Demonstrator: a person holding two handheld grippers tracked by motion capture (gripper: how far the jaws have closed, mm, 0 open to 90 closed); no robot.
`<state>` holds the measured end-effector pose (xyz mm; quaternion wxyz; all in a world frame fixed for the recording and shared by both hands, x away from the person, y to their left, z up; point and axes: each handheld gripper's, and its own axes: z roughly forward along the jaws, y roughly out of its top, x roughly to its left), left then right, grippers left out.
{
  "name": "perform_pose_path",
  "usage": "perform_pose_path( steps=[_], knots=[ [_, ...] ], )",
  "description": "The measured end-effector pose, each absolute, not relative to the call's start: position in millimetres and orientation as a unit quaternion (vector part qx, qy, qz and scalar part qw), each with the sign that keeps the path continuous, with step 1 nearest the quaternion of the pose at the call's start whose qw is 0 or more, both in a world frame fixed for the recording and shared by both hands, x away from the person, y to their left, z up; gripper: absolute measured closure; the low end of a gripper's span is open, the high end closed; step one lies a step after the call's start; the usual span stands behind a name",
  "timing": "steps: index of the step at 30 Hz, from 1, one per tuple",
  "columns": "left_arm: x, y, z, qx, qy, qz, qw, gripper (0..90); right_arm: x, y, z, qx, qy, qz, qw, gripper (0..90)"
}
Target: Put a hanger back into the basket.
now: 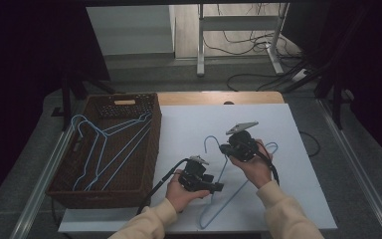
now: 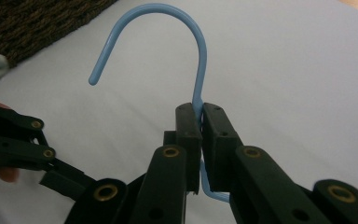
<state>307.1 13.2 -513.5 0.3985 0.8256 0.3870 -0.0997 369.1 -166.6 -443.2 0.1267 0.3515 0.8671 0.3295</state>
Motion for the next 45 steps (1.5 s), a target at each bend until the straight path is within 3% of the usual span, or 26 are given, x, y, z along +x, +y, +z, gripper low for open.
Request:
perform_pose_path(
  steps=[8,14,18,26,38,45],
  knots=[
    [312.8,13.4,-517.1,0.812,0.385,-0.15,0.412,81.7,367.8,-169.2,-441.0,0.355,0.863,0.337,0.13,86.1],
    [316.3,22.6,-508.5,0.802,0.4,-0.152,0.416,86.2,365.3,-176.9,-434.1,0.355,0.852,0.361,0.13,83.8],
    [316.7,33.7,-492.1,0.784,0.406,-0.164,0.441,86.9,357.5,-191.1,-419.8,0.351,0.832,0.408,0.136,65.2],
    [311.2,58.1,-458.1,0.76,0.398,-0.166,0.485,86.9,327.9,-231.0,-402.4,0.348,0.801,0.465,0.144,46.6],
    [299.9,90.9,-412.7,0.751,0.375,-0.14,0.525,86.9,301.9,-268.6,-414.2,0.356,0.786,0.483,0.15,43.7],
    [290.0,149.1,-384.7,0.721,0.393,-0.105,0.561,86.9,301.1,-268.4,-418.0,0.346,0.79,0.485,0.144,41.7]
  ],
)
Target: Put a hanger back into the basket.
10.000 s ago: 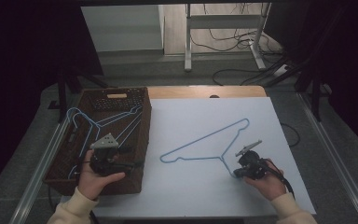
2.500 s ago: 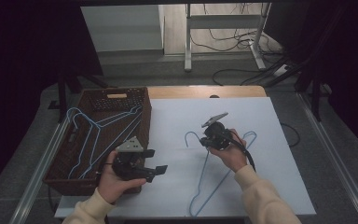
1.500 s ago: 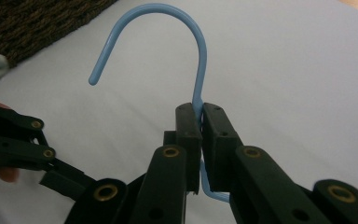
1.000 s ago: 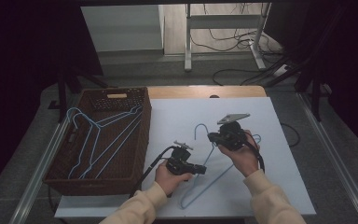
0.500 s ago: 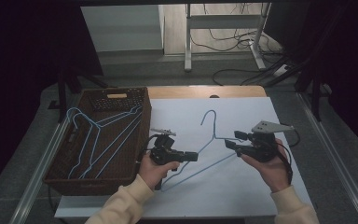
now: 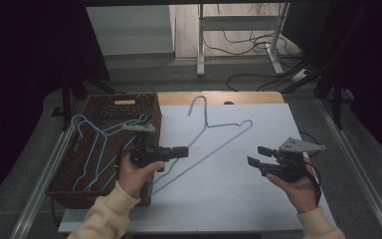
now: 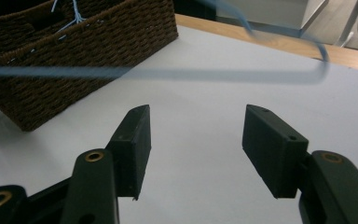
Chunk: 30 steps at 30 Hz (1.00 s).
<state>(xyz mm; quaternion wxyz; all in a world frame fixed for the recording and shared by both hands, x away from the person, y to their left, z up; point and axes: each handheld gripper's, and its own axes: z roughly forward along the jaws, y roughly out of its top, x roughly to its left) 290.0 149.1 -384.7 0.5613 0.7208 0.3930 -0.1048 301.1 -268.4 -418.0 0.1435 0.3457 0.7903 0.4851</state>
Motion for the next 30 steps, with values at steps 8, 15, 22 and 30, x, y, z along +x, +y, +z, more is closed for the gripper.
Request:
perform_pose_path(
  steps=[8,15,22,30],
  knots=[
    [282.1,221.7,-378.2,0.687,0.427,-0.071,0.584,86.8,306.1,-260.0,-431.9,0.331,0.812,0.465,0.123,35.4],
    [276.0,270.1,-386.7,0.666,0.46,-0.04,0.586,86.8,306.9,-253.2,-439.6,0.331,0.822,0.45,0.113,33.9],
    [268.2,312.2,-397.6,0.641,0.474,-0.018,0.604,86.9,307.9,-251.4,-442.0,0.336,0.826,0.438,0.114,33.2],
    [265.4,339.3,-409.3,0.62,0.499,-0.01,0.606,86.9,311.6,-250.4,-445.6,0.337,0.83,0.43,0.112,33.2]
  ],
)
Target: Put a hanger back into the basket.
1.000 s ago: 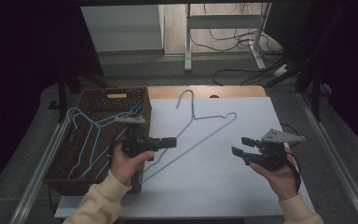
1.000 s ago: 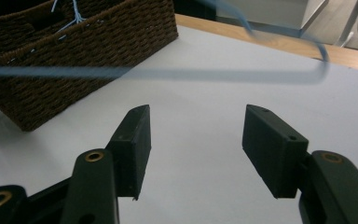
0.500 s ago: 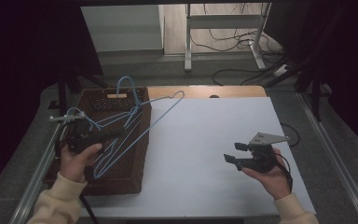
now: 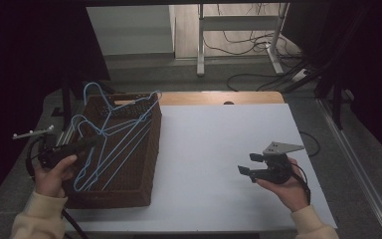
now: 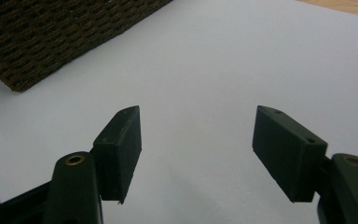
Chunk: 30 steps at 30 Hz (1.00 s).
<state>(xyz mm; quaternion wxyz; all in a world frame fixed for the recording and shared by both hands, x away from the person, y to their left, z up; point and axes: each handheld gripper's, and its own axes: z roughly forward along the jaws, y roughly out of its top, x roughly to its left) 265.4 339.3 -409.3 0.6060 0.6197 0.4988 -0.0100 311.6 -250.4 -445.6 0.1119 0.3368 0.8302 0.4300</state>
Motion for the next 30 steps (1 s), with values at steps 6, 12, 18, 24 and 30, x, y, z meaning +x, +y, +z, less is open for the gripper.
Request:
perform_pose_path(
  steps=[6,12,18,24,30],
  knots=[
    [269.9,347.0,-418.9,0.611,0.515,-0.006,0.601,86.9,311.1,-250.2,-445.8,0.334,0.833,0.426,0.114,33.2],
    [269.0,356.2,-421.9,0.607,0.522,-0.002,0.599,86.9,311.5,-251.4,-447.3,0.336,0.834,0.423,0.114,33.2],
    [272.5,354.4,-427.3,0.616,0.525,-0.004,0.587,86.9,311.3,-250.5,-448.0,0.334,0.836,0.419,0.113,33.3],
    [286.1,347.6,-439.2,0.626,0.538,-0.015,0.564,86.9,311.3,-250.1,-448.5,0.334,0.838,0.417,0.114,33.3],
    [293.7,340.9,-451.2,0.64,0.552,-0.018,0.535,86.8,310.7,-251.3,-447.8,0.334,0.837,0.417,0.116,33.4]
  ],
)
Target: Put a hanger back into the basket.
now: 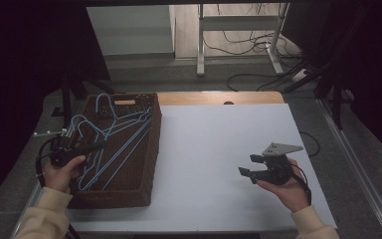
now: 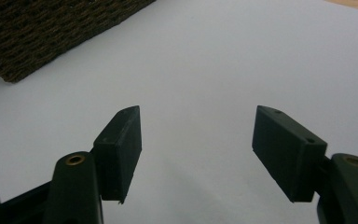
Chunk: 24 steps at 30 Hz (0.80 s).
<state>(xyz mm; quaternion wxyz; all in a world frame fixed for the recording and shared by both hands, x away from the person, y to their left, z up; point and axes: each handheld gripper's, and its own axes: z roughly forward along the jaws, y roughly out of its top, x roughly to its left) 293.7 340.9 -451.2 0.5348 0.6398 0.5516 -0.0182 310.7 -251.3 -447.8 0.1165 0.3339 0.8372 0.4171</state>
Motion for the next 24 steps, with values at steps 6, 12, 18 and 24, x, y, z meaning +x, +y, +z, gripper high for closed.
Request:
perform_pose_path(
  steps=[6,12,18,24],
  knots=[
    [300.4,344.9,-456.1,0.632,0.597,-0.025,0.494,85.3,310.1,-251.6,-446.6,0.331,0.838,0.417,0.119,33.4],
    [298.9,343.6,-452.4,0.639,0.614,0.043,0.461,61.3,309.7,-252.7,-446.0,0.332,0.837,0.418,0.121,33.4],
    [287.7,334.1,-434.3,0.658,0.588,0.088,0.462,37.7,309.6,-251.9,-446.1,0.332,0.837,0.418,0.121,33.4],
    [264.2,295.5,-411.8,0.716,0.492,0.117,0.481,28.4,308.9,-251.3,-446.1,0.328,0.838,0.418,0.121,31.2]
  ],
)
